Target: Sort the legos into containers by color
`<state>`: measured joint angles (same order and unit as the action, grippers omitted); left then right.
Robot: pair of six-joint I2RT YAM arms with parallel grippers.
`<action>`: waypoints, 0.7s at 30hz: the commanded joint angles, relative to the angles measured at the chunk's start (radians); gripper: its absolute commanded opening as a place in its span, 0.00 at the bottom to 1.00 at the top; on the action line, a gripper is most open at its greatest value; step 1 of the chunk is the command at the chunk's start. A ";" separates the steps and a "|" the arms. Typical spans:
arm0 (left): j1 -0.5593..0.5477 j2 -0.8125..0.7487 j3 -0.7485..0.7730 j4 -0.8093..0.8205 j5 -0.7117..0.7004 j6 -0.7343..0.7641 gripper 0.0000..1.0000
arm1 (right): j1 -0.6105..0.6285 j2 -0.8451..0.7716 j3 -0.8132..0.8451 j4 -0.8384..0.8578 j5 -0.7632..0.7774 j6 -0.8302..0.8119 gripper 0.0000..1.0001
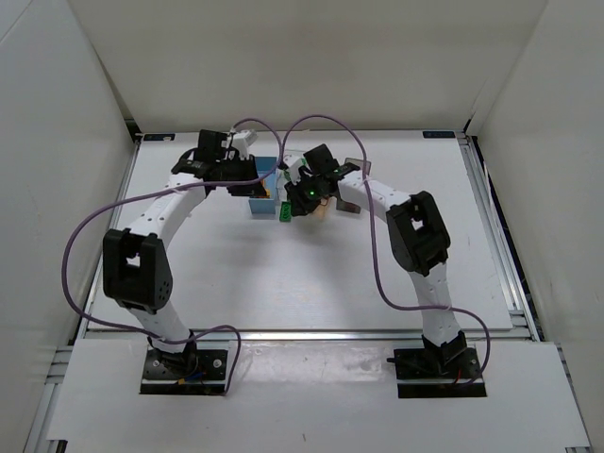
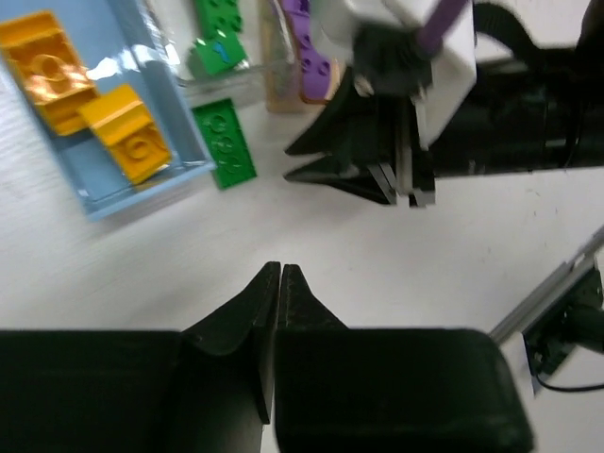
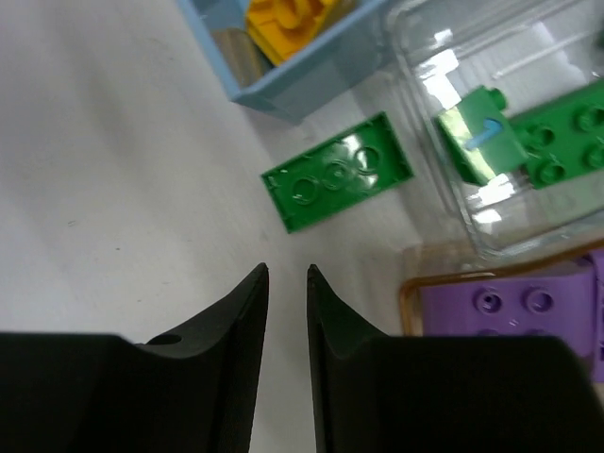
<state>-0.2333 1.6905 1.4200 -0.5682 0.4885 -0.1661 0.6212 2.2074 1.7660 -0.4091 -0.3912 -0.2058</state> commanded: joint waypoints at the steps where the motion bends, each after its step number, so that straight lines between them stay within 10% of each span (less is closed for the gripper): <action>1: -0.041 0.035 0.025 -0.015 0.071 0.002 0.15 | -0.018 -0.005 0.012 0.052 0.087 0.022 0.27; 14: -0.106 0.141 0.022 0.008 -0.045 0.011 0.12 | -0.067 0.008 0.004 0.082 0.200 -0.017 0.28; 21: -0.150 0.262 0.089 0.039 -0.097 0.014 0.12 | -0.074 -0.066 -0.028 0.061 0.114 -0.018 0.73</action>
<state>-0.3553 1.9263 1.4536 -0.5556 0.4255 -0.1646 0.5549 2.2139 1.7527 -0.3626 -0.2344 -0.2176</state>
